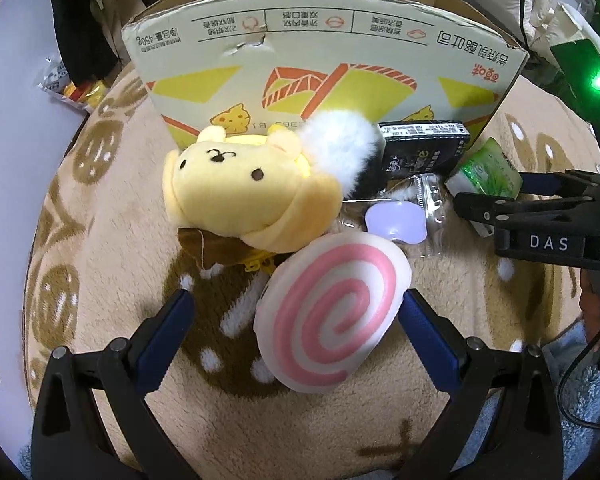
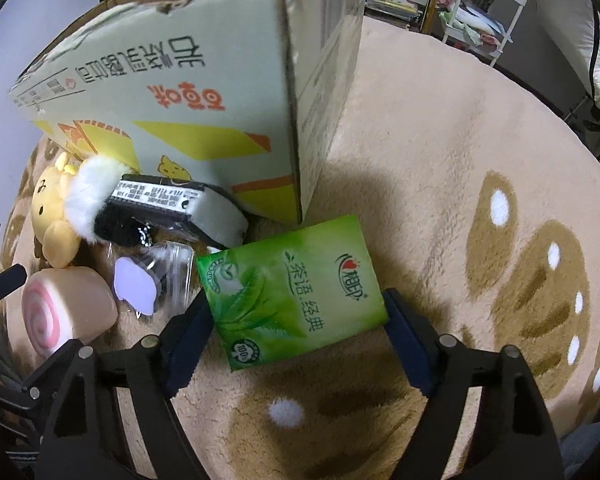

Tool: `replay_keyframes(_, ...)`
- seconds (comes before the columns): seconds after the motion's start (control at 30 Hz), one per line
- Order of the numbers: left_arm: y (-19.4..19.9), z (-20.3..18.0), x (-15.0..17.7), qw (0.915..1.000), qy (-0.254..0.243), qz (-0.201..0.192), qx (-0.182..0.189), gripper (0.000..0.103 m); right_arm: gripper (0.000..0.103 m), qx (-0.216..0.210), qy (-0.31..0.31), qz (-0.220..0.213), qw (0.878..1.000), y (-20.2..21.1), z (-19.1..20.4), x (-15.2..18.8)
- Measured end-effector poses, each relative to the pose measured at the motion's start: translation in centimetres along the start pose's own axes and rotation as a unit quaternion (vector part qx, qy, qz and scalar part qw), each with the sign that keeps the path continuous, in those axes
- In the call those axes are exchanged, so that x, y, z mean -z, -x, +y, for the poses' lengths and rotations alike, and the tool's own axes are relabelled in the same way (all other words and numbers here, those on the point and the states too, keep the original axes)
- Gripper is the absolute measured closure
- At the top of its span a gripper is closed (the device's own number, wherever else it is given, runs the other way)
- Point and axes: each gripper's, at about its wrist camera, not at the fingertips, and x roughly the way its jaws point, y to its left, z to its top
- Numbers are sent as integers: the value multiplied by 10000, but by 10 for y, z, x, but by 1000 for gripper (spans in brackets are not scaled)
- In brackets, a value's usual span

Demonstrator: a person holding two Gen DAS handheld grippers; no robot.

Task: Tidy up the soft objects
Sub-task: 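Grasp the pink-and-white swirl cushion with the left tool while the right tool reaches the green tissue pack, then lift the swirl cushion with the left tool while the right tool grasps and lifts the green tissue pack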

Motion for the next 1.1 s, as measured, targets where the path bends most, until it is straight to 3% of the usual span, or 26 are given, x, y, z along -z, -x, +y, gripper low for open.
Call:
replay_keyframes(0.07,-1,0,0,10000,8,20,35,4,17,-4,14,4,10000,-1,0,2)
replay_keyframes(0.27,-5,1,2,9987,35,122,497,36,17,23,106,2,9999,0,7,7)
replay_keyframes(0.4,-3,2,6,9989,30,33,468,45,18,52,142,-93,9998,5,14,12)
replay_keyframes(0.77,13,2,18,9996,73,-184,211,54,18,-174,48,-292,9994,38,21,29)
replay_keyframes(0.97,44,3,25,9977,75,-671,10,54,18,-382,-144,-620,9972,68,22,37)
replay_keyframes(1.1,71,8,23,9936,131,-1112,173,54,18,-407,-164,-1002,9940,92,18,36)
